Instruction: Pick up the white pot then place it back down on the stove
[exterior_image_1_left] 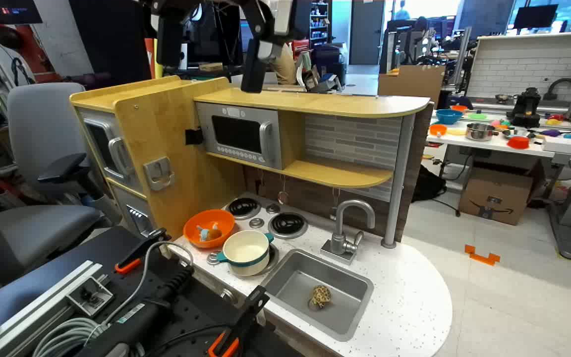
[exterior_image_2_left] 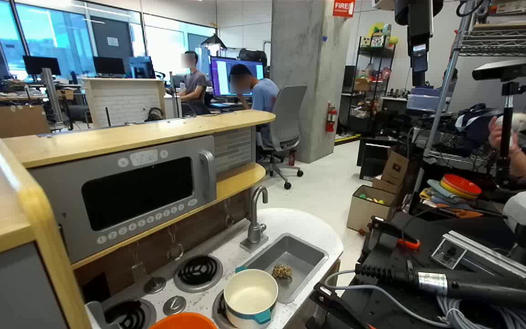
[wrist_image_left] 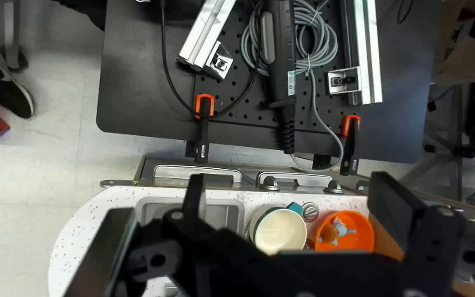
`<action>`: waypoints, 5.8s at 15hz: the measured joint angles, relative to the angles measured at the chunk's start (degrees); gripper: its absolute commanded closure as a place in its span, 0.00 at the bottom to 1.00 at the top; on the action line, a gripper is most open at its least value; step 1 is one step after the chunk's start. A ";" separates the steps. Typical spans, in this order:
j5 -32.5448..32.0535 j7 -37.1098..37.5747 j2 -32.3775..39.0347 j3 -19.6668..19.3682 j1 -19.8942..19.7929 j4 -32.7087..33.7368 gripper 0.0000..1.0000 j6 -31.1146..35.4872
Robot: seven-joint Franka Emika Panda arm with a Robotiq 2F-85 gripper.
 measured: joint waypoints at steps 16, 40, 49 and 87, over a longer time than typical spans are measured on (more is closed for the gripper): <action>0.01 0.00 0.00 0.12 -0.08 -0.02 0.00 0.04; 2.21 17.43 32.79 14.20 0.25 -7.49 0.00 51.35; -3.53 32.89 48.38 14.49 6.21 2.06 0.00 58.83; -3.46 34.06 73.00 15.66 11.39 23.82 0.99 61.56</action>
